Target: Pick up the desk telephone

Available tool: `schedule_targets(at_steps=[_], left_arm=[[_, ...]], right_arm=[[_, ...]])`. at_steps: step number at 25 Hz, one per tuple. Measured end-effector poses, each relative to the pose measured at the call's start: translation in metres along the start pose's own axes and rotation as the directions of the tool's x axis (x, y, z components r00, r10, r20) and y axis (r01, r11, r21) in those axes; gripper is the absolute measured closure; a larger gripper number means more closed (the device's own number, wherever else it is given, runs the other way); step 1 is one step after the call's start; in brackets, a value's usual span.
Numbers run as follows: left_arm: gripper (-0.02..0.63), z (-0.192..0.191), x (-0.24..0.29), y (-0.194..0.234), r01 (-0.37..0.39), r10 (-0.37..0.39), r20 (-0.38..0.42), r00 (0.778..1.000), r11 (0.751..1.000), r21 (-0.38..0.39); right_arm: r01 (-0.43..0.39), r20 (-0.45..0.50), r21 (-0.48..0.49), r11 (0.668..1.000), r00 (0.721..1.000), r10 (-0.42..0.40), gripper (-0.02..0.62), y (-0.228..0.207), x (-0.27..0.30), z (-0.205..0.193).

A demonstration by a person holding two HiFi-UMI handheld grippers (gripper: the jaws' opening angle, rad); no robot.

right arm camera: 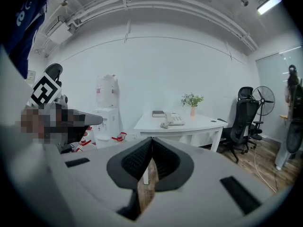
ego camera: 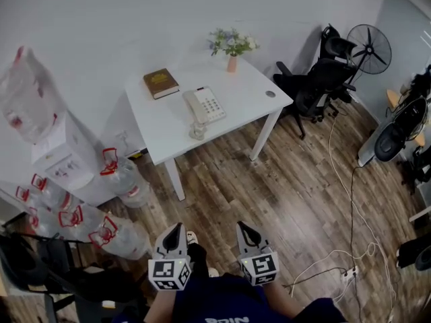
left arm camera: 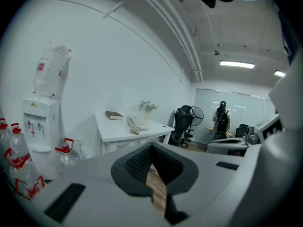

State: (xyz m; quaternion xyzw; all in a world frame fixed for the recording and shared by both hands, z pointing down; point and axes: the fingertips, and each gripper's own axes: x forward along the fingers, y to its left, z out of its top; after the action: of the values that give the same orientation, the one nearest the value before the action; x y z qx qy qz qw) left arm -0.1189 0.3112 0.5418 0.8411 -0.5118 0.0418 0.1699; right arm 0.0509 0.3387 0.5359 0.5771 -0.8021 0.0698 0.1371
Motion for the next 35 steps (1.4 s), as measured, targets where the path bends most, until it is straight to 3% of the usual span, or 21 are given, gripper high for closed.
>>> schedule_targets(at_steps=[16,24,35], left_arm=[[0.589,0.057,0.12,0.05,0.095,-0.094,-0.015,0.995,0.995,0.015],[0.589,0.073,0.163,0.098,0.117,-0.119,-0.029,0.992,0.992,-0.049],[0.589,0.078,0.186,0.116,0.152,-0.156,-0.051,0.986,0.985,-0.082]], right_arm=[[0.035,-0.024,0.008,0.999,0.999,-0.034,0.574,-0.031,0.12,0.039],[0.068,-0.017,0.051,0.996,0.998,-0.067,0.574,-0.037,0.179,0.054],[0.123,-0.032,0.11,0.986,0.992,-0.121,0.574,-0.04,0.198,0.052]])
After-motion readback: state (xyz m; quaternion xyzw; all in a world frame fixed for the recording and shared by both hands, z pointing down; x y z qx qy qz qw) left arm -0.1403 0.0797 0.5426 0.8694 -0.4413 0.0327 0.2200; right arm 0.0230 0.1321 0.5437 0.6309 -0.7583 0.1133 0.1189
